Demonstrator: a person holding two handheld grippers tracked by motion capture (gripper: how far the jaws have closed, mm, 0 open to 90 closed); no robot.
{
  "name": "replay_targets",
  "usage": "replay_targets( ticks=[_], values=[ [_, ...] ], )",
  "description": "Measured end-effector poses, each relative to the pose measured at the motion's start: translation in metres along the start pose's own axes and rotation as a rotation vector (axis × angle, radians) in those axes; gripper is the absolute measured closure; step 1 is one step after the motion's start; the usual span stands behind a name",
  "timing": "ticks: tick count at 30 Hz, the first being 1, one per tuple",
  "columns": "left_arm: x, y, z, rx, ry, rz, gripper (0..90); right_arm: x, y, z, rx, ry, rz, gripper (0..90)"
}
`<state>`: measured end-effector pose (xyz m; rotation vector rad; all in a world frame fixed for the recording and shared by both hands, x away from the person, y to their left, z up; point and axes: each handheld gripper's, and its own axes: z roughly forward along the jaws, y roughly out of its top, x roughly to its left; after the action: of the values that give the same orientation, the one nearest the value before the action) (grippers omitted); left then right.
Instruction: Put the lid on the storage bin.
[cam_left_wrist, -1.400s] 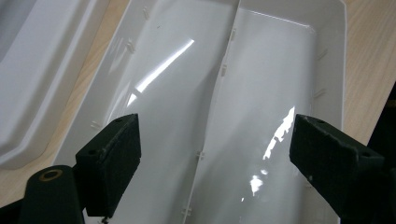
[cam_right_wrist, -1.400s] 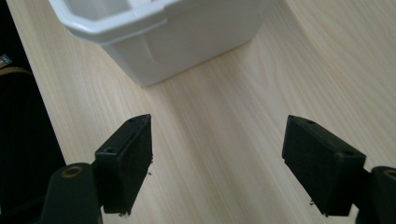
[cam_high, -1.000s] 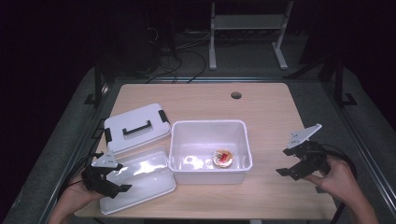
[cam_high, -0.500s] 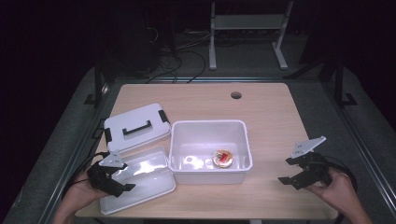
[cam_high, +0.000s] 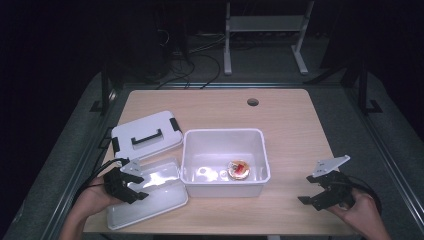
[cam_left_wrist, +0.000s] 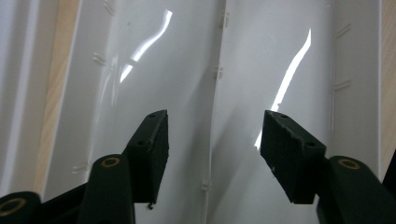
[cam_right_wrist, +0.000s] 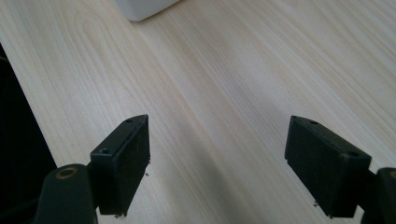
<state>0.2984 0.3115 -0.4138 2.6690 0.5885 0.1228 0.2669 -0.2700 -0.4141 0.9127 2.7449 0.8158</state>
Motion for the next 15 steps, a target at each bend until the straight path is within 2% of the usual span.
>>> replay_targets(
  ticks=[7,15],
  values=[
    [0.002,0.002,0.008,0.041,-0.023,0.022,57.1,0.004,-0.005,0.004,0.013,-0.013,0.010,21.2],
    [0.004,0.006,0.014,0.073,-0.020,0.030,71.8,0.007,-0.005,0.006,0.010,-0.022,0.003,21.2]
  ],
)
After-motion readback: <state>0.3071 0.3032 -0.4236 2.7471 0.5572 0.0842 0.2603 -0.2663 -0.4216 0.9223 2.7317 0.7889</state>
